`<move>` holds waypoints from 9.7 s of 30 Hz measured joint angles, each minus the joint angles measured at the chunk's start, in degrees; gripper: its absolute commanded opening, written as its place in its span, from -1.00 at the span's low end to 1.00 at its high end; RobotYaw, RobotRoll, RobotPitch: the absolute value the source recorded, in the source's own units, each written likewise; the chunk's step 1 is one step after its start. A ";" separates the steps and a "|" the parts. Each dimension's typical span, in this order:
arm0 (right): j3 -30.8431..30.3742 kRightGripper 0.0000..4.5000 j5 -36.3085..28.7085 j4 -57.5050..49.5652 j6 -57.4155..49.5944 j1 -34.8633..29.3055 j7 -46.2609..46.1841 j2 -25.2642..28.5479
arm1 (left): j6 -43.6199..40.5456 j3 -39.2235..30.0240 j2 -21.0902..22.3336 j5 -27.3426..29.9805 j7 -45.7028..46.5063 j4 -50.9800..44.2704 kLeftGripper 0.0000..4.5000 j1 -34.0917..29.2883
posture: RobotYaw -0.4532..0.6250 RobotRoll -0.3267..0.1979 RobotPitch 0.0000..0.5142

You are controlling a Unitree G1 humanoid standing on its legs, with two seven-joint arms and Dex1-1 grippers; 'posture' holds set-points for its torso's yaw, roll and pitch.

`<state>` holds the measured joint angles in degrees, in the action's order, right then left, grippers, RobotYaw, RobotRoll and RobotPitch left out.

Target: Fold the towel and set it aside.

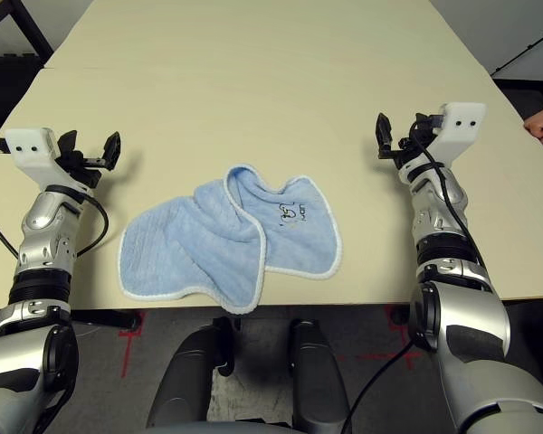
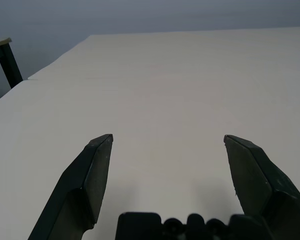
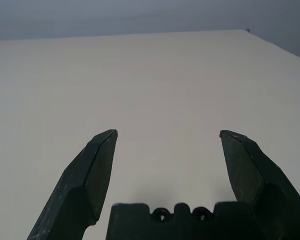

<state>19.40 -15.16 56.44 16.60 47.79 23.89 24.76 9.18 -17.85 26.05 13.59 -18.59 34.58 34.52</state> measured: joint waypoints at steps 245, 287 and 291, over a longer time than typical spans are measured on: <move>2.70 -0.99 -24.40 -18.89 -50.19 49.70 5.33 -10.34 | -5.45 16.52 -18.84 -1.53 -20.46 17.24 1.00 26.09 | -0.42 0.25 -0.26; 1.33 -0.99 -24.13 -18.22 -48.95 46.69 4.94 -12.58 | -8.64 15.68 -21.73 2.01 -40.69 17.48 1.00 25.51 | -0.33 0.25 -0.17; 0.88 -0.99 -23.57 -18.22 -48.39 46.67 4.93 -12.81 | -6.91 16.56 -15.86 -2.63 -32.84 14.32 1.00 21.10 | -0.31 0.25 -0.16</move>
<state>20.28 -38.73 38.22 -31.79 94.47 28.83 11.95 2.27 -1.29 10.19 10.95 -51.42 48.90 55.61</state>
